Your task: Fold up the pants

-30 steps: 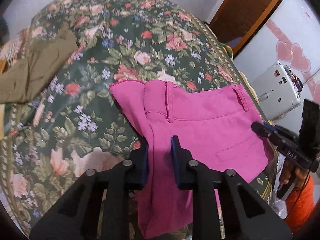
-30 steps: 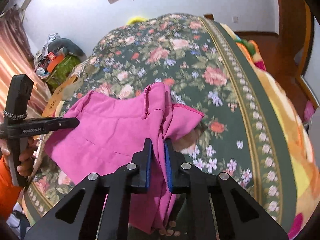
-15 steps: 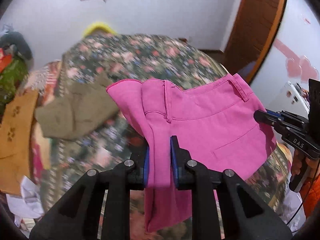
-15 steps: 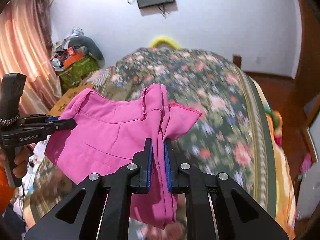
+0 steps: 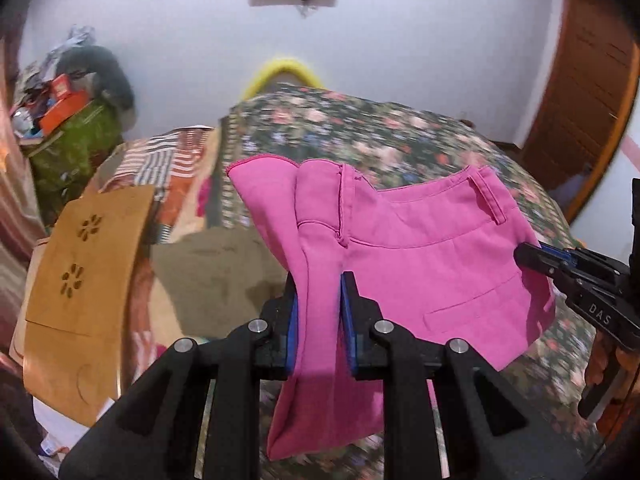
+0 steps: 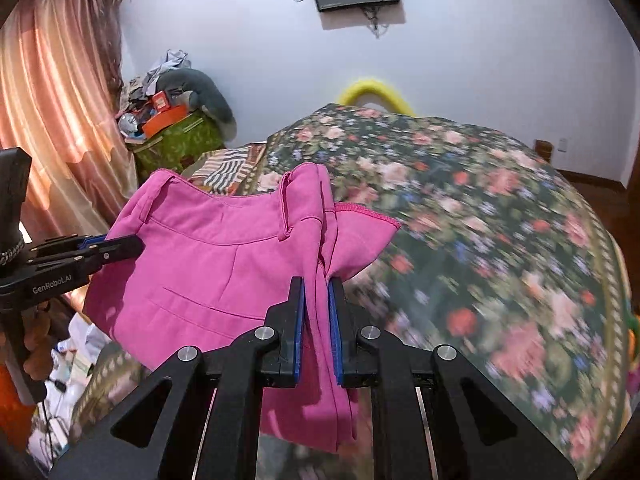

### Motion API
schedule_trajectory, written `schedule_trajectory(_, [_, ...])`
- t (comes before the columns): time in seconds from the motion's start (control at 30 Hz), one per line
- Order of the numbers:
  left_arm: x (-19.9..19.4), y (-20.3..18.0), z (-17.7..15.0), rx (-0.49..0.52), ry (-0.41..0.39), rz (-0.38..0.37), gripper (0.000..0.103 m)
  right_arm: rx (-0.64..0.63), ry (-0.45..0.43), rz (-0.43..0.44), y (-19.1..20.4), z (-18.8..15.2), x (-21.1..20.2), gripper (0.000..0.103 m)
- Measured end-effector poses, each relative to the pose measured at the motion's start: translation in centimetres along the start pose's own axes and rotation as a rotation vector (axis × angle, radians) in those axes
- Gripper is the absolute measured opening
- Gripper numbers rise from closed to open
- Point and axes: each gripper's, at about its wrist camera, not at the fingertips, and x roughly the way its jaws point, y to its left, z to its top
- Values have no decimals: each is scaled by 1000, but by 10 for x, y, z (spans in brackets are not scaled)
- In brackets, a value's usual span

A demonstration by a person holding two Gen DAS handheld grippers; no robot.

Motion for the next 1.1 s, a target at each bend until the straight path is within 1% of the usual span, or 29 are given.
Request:
schedule_trajectory(0.17, [36,29,9,1,-1,75,19,-1,31,22,12,13,49,10])
schedule_trajectory(0.33, [78,49,7,2,28,152,19,-12,77,8,27,13,96,10])
schedule_trajectory(0.4, [96,55,3,-17,53,159,19,-11,95,3,27,10,110,10])
schedule_trajectory(0.47, [114,61,-2,-24,87,164,19,6,130,-2,25,6,127,10])
schedule_trajectory(0.53, [136,67,-11,-20,135,167,20,11,156,-6,21,2,137,10])
schedule_trajectory(0.6, [151,69,-18,-16,172,179,21,3,175,-10,18,-2,141,10])
schedule_trajectory(0.63, [157,70,-23,-13,188,194,22,-1,184,-7,18,-3,142,12])
schedule_trajectory(0.67, [161,72,-26,-13,192,211,26,1,198,1,16,-4,142,12])
schedule_trajectory(0.7, [163,73,-30,-15,194,227,31,-1,206,-1,16,-5,140,12])
schedule_trajectory(0.77, [161,75,-34,-10,191,245,36,-6,204,-17,17,-6,135,17])
schedule_trajectory(0.87, [148,77,-36,2,196,262,38,-15,204,-52,16,-7,123,19])
schedule_trajectory(0.9, [143,78,-37,7,203,263,38,-16,206,-72,15,-6,118,23])
schedule_trajectory(0.97, [128,80,-36,8,207,255,38,-8,210,-92,12,-5,108,26])
schedule_trajectory(1.07, [93,79,-34,-14,178,213,38,14,188,-76,12,-1,82,32])
schedule_trajectory(1.1, [78,77,-33,-15,164,202,41,25,175,-64,13,0,69,38])
